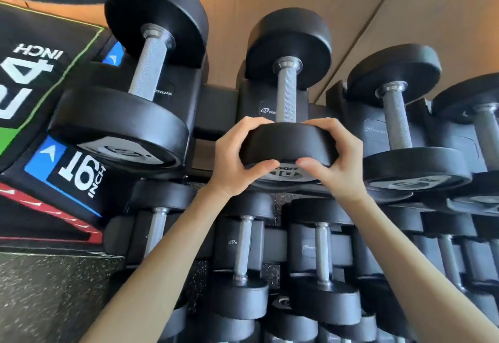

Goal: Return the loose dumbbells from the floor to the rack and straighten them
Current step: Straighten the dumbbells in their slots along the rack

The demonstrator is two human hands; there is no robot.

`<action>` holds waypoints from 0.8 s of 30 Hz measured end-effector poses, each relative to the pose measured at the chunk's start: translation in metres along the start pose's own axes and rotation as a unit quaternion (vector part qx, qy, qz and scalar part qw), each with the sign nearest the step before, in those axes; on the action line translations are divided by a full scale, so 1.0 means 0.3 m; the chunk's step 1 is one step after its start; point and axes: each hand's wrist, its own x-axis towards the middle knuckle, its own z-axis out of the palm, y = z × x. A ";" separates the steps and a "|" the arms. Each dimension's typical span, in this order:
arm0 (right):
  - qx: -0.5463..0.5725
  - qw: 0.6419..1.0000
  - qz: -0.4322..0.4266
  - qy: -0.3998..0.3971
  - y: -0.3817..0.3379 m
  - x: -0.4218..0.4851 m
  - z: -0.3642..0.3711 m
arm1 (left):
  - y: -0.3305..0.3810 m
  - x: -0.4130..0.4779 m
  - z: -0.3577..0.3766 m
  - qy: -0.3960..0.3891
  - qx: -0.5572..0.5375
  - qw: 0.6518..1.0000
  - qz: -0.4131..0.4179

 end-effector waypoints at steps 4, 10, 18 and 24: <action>0.029 0.999 0.004 0.030 0.012 -0.008 0.004 | 0.010 0.008 0.005 -0.018 0.008 1.000 0.001; 0.057 0.993 0.032 0.098 0.031 -0.033 0.011 | 0.056 0.037 0.004 -0.070 0.053 0.996 0.009; 0.074 0.982 0.054 0.168 0.074 -0.060 0.042 | 0.109 0.057 0.008 -0.111 0.182 0.977 0.026; 0.035 0.994 0.040 0.096 0.038 -0.041 0.037 | 0.097 0.024 -0.011 -0.055 0.164 0.985 -0.004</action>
